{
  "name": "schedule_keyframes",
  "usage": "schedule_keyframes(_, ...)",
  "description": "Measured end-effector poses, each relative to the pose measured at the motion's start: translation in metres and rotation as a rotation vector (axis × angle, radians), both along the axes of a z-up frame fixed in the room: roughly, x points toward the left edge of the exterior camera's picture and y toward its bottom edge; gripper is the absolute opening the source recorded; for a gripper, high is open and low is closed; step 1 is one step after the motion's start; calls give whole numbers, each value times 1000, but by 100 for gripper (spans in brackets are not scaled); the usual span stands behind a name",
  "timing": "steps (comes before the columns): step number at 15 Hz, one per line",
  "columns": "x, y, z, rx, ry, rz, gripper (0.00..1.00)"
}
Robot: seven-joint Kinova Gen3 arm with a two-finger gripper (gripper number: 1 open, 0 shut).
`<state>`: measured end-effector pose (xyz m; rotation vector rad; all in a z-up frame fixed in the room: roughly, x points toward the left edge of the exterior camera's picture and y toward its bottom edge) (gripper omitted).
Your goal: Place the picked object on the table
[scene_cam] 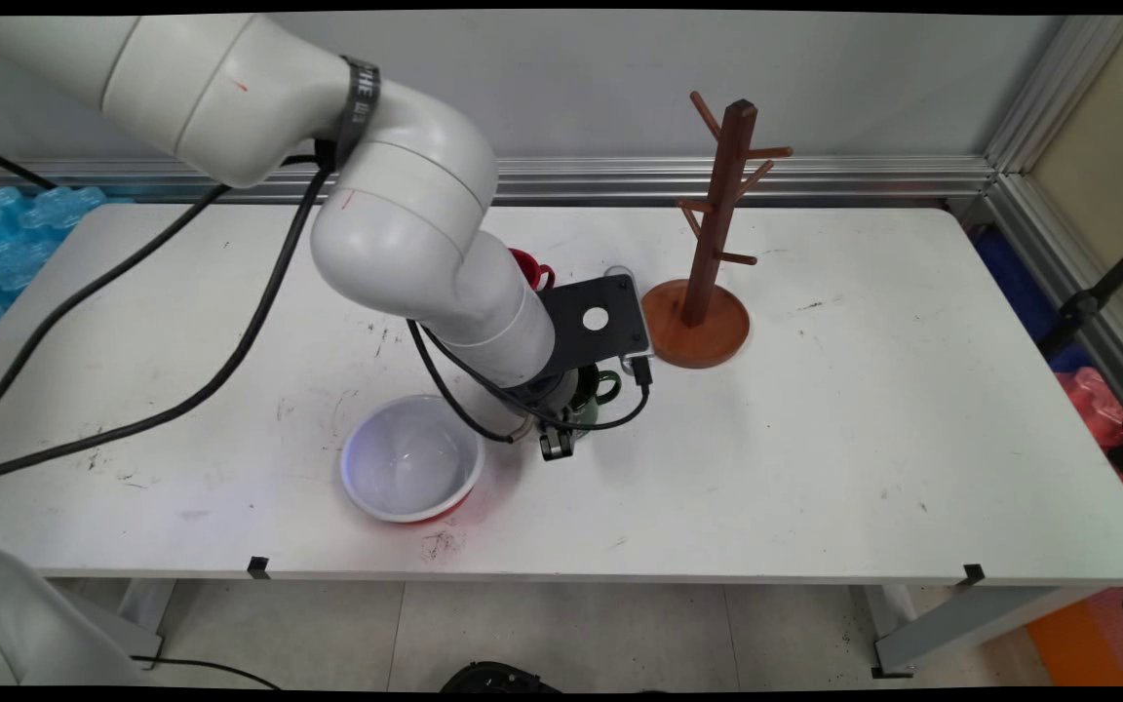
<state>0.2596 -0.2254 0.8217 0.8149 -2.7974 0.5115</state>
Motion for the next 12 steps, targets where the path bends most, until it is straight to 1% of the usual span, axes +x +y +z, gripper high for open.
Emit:
schedule_keyframes(6,-3,0,-3,9,12,5,0)
schedule_keyframes(7,-3,0,-3,9,16,6,100)
schedule_keyframes(12,-6,-2,-1,5,40,7,100)
